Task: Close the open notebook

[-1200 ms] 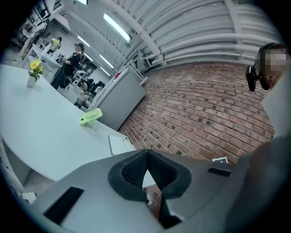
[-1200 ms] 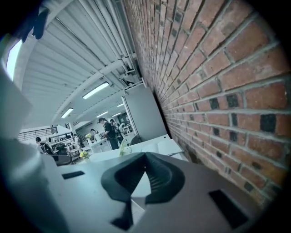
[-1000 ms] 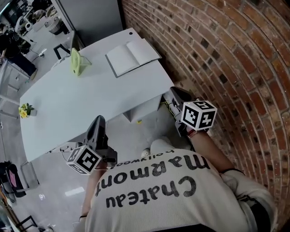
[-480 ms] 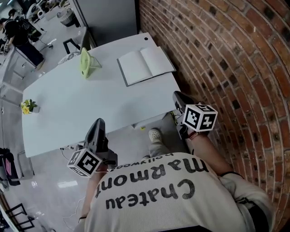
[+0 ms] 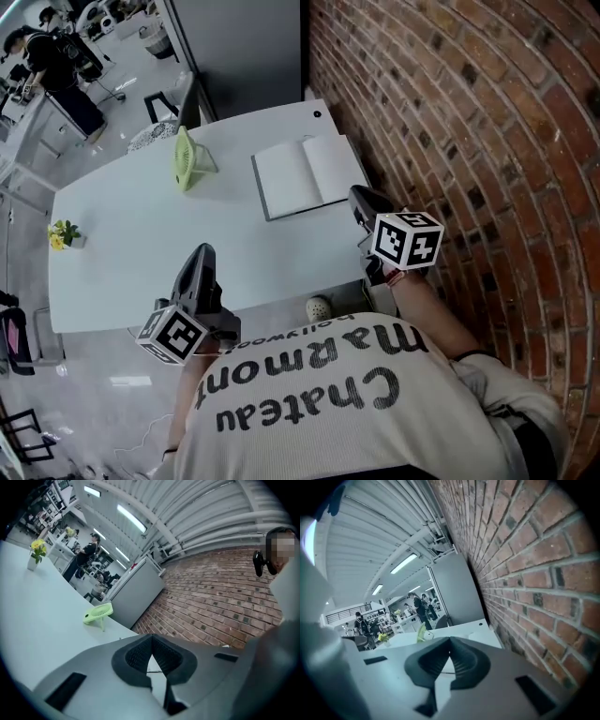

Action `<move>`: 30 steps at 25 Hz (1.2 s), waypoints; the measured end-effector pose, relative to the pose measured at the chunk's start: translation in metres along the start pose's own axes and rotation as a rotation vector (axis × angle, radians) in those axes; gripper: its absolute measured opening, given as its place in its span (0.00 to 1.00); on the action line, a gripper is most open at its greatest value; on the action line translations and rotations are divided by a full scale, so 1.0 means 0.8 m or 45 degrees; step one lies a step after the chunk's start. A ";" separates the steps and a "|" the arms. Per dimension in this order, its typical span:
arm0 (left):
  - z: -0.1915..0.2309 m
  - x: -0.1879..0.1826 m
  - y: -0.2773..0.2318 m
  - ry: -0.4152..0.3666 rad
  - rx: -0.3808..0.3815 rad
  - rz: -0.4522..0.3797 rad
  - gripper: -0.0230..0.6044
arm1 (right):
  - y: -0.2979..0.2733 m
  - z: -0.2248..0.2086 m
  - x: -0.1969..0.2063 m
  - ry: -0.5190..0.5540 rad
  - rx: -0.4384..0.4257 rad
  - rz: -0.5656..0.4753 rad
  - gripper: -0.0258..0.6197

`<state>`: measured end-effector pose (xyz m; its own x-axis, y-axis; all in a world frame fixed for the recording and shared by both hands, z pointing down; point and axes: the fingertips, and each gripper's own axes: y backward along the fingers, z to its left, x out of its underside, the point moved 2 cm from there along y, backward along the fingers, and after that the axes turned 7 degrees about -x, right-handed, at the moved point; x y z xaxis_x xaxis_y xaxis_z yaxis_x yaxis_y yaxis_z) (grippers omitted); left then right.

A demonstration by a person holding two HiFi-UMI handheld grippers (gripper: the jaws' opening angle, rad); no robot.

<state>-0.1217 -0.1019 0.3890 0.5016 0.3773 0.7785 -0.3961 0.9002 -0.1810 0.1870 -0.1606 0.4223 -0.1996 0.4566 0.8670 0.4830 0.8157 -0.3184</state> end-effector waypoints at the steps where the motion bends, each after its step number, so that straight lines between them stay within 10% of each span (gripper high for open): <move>1: -0.003 -0.002 -0.007 -0.003 -0.009 -0.004 0.04 | -0.006 -0.008 -0.006 -0.001 -0.005 -0.003 0.04; 14: 0.002 0.019 -0.069 -0.004 -0.159 -0.020 0.04 | -0.065 -0.167 0.038 -0.165 0.080 0.091 0.05; 20: 0.011 0.024 -0.085 0.026 -0.224 -0.002 0.04 | -0.084 -0.213 0.070 -0.279 0.115 0.185 0.30; 30: 0.023 0.024 -0.114 0.019 -0.239 0.013 0.04 | -0.101 -0.254 0.104 -0.426 0.166 0.259 0.40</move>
<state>-0.0902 -0.1805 0.4310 0.5099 0.3887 0.7674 -0.2516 0.9205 -0.2991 0.3046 -0.2605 0.5983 -0.3880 0.6860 0.6156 0.4337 0.7252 -0.5348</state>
